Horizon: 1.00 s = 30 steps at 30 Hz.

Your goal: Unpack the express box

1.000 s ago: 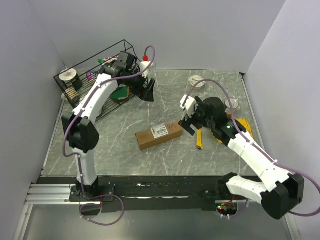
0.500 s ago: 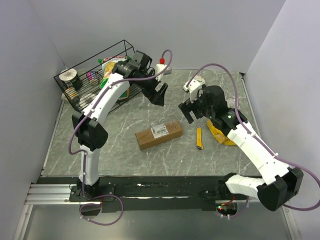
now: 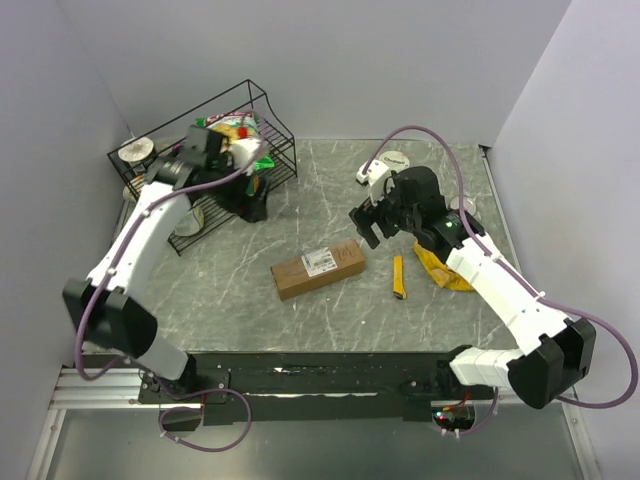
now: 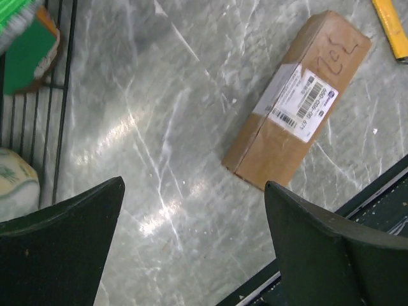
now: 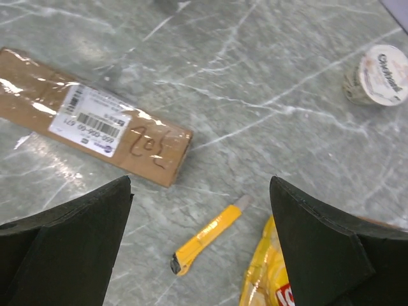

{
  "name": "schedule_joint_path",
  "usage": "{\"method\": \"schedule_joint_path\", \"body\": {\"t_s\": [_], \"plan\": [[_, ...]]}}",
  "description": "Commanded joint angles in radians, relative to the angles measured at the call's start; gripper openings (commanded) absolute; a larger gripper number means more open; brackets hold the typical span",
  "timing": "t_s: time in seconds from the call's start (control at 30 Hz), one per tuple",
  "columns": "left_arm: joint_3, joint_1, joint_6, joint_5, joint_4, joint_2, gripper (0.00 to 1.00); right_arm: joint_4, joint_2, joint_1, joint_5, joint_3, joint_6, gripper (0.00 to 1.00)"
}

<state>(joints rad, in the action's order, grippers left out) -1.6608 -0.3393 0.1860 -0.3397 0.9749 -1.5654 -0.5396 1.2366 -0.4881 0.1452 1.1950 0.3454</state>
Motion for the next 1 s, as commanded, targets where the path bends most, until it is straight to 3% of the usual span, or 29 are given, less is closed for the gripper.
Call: {"method": "schedule_joint_path", "body": {"t_s": [0.0, 0.07, 0.17, 0.27, 0.4, 0.53, 0.7, 0.97], "plan": [[0.213, 0.037, -0.039, -0.175, -0.126, 0.154, 0.97, 0.058, 0.037, 0.000, 0.086, -0.009, -0.026, 0.93], [0.414, 0.039, -0.040, -0.205, -0.227, 0.269, 0.97, 0.087, 0.049, 0.000, 0.109, -0.037, -0.029, 0.93], [0.598, 0.037, -0.085, -0.254, -0.324, 0.353, 0.98, 0.156, 0.067, -0.001, 0.154, -0.103, -0.034, 0.91], [0.699, 0.042, -0.105, -0.294, -0.384, 0.361, 0.87, 0.202, 0.125, -0.006, 0.179, -0.152, -0.045, 0.89], [0.705, 0.078, -0.070, -0.338, -0.406, 0.355, 0.77, 0.243, 0.173, -0.006, 0.174, -0.192, -0.112, 0.84], [0.676, 0.079, -0.026, -0.383, -0.392, 0.309, 0.77, 0.271, 0.187, -0.027, 0.153, -0.235, -0.109, 0.81], [0.685, 0.077, -0.030, -0.368, -0.458, 0.272, 0.78, 0.320, 0.204, -0.044, 0.149, -0.311, -0.103, 0.63], [0.702, 0.079, -0.049, -0.347, -0.551, 0.211, 0.80, 0.296, 0.149, -0.135, 0.068, -0.429, 0.004, 0.55]]}}
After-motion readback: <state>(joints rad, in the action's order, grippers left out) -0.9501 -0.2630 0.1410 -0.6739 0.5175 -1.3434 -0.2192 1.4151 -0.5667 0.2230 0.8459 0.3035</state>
